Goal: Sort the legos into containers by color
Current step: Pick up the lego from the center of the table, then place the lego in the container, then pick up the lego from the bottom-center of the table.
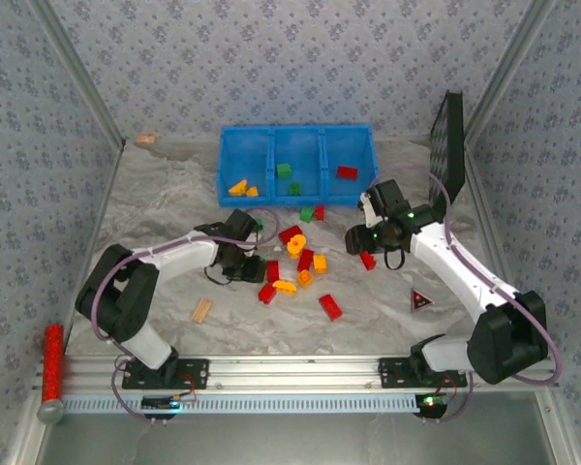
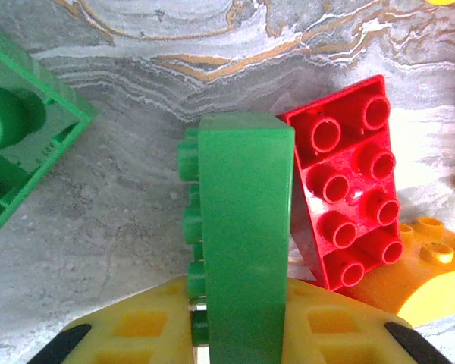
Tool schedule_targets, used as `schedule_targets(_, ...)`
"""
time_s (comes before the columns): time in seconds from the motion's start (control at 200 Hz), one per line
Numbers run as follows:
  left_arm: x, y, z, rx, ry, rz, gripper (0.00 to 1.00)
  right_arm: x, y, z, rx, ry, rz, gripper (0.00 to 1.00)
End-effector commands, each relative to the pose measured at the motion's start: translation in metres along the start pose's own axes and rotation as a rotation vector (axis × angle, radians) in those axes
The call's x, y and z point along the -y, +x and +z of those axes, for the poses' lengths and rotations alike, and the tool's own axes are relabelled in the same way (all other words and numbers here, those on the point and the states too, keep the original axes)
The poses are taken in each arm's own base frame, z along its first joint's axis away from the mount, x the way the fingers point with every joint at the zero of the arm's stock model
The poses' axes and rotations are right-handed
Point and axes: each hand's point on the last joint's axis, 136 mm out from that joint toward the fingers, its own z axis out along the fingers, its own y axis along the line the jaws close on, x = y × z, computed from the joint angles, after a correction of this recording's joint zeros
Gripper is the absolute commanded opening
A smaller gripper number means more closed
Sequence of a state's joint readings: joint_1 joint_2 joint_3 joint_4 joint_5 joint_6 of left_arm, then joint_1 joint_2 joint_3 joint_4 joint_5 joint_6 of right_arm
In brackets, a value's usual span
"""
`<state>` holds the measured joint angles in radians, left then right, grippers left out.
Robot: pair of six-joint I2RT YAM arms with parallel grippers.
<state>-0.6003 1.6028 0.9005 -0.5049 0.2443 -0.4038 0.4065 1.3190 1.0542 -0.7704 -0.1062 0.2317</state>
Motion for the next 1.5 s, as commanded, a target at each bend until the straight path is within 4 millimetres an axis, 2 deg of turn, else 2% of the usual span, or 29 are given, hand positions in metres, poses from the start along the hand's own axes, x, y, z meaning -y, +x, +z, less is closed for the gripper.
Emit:
schedule_targets(0.0, 0.001, -0.008, -0.016, 0.033, -0.005, -0.002, 0.23, -0.015, 0.018, 0.001, -0.040, -0.061, 0.026, 0.58)
schedule_targets(0.27, 0.002, -0.020, -0.020, 0.041, -0.012, 0.007, 0.17, -0.050, 0.064, 0.022, -0.120, -0.078, -0.040, 0.65)
schedule_targets(0.395, 0.011, -0.036, -0.037, 0.077, -0.007, 0.028, 0.17, -0.061, 0.079, 0.036, -0.130, -0.075, -0.088, 0.67)
schedule_targets(0.475, 0.023, -0.057, -0.058, 0.131, 0.002, 0.054, 0.17, -0.066, 0.087, 0.044, -0.137, -0.072, -0.129, 0.70)
schedule_targets(0.61, 0.048, -0.106, -0.098, 0.265, 0.018, 0.100, 0.17, -0.073, 0.101, 0.054, -0.161, -0.073, -0.189, 0.74)
schedule_targets(0.655, 0.056, -0.122, -0.110, 0.306, 0.026, 0.109, 0.17, -0.077, 0.099, 0.058, -0.144, -0.074, -0.206, 0.74)
schedule_targets(0.755, 0.070, -0.152, -0.124, 0.376, 0.037, 0.117, 0.17, -0.074, 0.105, 0.066, -0.156, -0.042, -0.227, 0.74)
schedule_targets(0.83, 0.077, -0.174, -0.127, 0.408, 0.031, 0.110, 0.16, -0.071, 0.109, 0.072, -0.158, -0.015, -0.244, 0.74)
schedule_targets(0.989, 0.090, -0.206, -0.120, 0.447, 0.017, 0.103, 0.17, -0.065, 0.117, 0.083, -0.192, 0.025, -0.231, 0.72)
schedule_targets(1.219, 0.098, -0.251, -0.083, 0.447, -0.016, 0.094, 0.17, -0.059, 0.130, 0.097, -0.232, 0.069, -0.245, 0.70)
schedule_targets(1.394, 0.096, -0.269, -0.059, 0.407, -0.126, 0.107, 0.17, -0.053, 0.139, 0.104, -0.258, 0.097, -0.245, 0.64)
schedule_targets(1.494, 0.093, -0.274, -0.043, 0.374, -0.151, 0.102, 0.17, -0.051, 0.141, 0.106, -0.263, 0.103, -0.243, 0.57)
